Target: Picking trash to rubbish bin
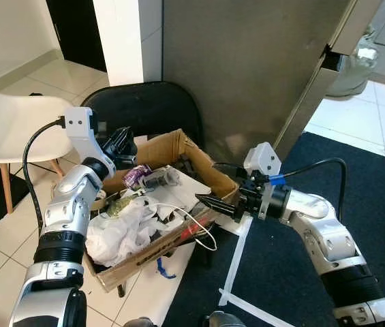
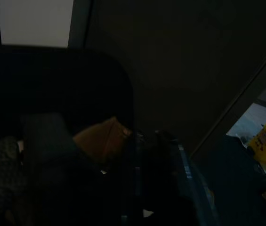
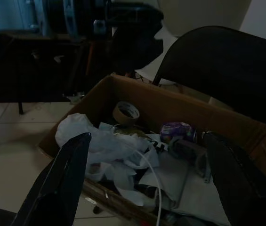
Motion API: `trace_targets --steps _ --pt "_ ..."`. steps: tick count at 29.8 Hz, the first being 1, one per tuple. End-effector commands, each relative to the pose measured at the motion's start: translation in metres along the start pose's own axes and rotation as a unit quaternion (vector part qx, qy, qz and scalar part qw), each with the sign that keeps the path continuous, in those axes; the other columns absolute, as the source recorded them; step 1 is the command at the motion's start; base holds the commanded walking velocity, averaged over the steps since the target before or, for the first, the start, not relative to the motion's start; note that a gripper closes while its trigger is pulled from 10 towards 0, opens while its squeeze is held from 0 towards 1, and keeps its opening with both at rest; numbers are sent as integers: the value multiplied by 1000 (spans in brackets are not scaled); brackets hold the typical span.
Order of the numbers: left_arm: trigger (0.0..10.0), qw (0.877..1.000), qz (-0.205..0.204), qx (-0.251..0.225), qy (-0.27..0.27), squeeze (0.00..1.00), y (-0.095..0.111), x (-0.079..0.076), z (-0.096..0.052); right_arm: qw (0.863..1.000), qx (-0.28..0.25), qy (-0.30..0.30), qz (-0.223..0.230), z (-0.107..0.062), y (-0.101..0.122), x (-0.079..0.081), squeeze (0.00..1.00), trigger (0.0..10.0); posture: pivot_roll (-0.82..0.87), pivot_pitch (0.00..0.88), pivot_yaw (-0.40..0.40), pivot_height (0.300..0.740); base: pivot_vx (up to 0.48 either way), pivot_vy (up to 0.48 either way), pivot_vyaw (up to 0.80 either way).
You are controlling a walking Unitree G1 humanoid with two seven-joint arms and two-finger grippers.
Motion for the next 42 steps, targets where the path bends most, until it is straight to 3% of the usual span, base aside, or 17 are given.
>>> trace_targets --steps 1,4,7,11,18,19,21,22,27,31,32,33,35,37,42 --pt "10000 1000 -3 17 -4 1000 -9 2 -4 1000 -6 2 9 -1 1 2 0 10000 -46 0 -20 740 0 0 0" --pt "10000 1000 -4 20 0 1000 -12 4 -5 1000 -11 1 17 -1 3 1 0 10000 -46 0 -20 740 0 0 0" --pt "10000 999 5 33 35 1000 -19 20 -11 999 -24 -5 31 -2 5 -1 0 10000 -46 0 -20 740 0 0 0" --pt "10000 998 12 32 52 1000 -16 29 -12 999 -30 -8 36 0 7 -1 0 10000 -45 0 -19 740 0 0 0" --pt "10000 997 24 26 72 1000 -7 33 -8 999 -35 -14 39 1 8 -1 0 10000 -47 0 -18 740 0 0 0" --pt "10000 998 23 10 63 576 0 24 -4 998 -44 -22 45 2 10 -3 0 10000 -47 0 -18 740 0 0 0" --pt "10000 998 23 5 58 576 2 21 -2 997 -47 -24 48 2 11 -4 0 10000 -47 0 -18 740 0 0 0" --pt "10000 999 23 -7 46 0 7 13 1 996 -56 -33 53 3 14 -7 0 10000 -47 0 -17 740 0 0 0" --pt "10000 999 15 -32 22 0 18 -7 8 993 -84 -58 68 5 22 -15 0 10000 -48 0 -19 740 0 0 0" --pt "10000 998 -8 -61 -20 0 31 -47 21 974 -149 -107 129 9 40 -31 0 10000 -47 0 -17 740 0 0 0" --pt "10000 998 -8 -61 -20 0 31 -47 21 974 -149 -107 129 9 40 -31 0 10000 -47 0 -17 740 0 0 0" --pt "10000 998 -12 -55 -40 0 27 -63 24 973 -152 -110 137 12 39 -30 0 10000 -49 0 -15 740 0 0 0" --pt "10000 998 -12 -55 -40 0 27 -63 24 973 -152 -110 137 12 39 -30 0 10000 -49 0 -15 740 0 0 0" --pt "10000 997 -1 -45 -62 0 21 -78 26 972 -153 -108 139 12 38 -29 0 10000 -52 0 -13 740 -296 0 0" --pt "10000 997 13 -37 -73 0 20 -80 29 974 -147 -104 137 14 36 -28 0 10000 -52 0 -12 740 -329 0 0"
Point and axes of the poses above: a point about 5 cm out from each wrist's last joint towards the gripper, its own z axis pointing out of the wrist towards the gripper, its own y axis along the axis of the wrist's last joint, x = y × z, the point moved 6 cm from there along z, pointing out of the wrist towards the gripper, and after that the axes turned 13 degrees about z, right-handed, at the moved point
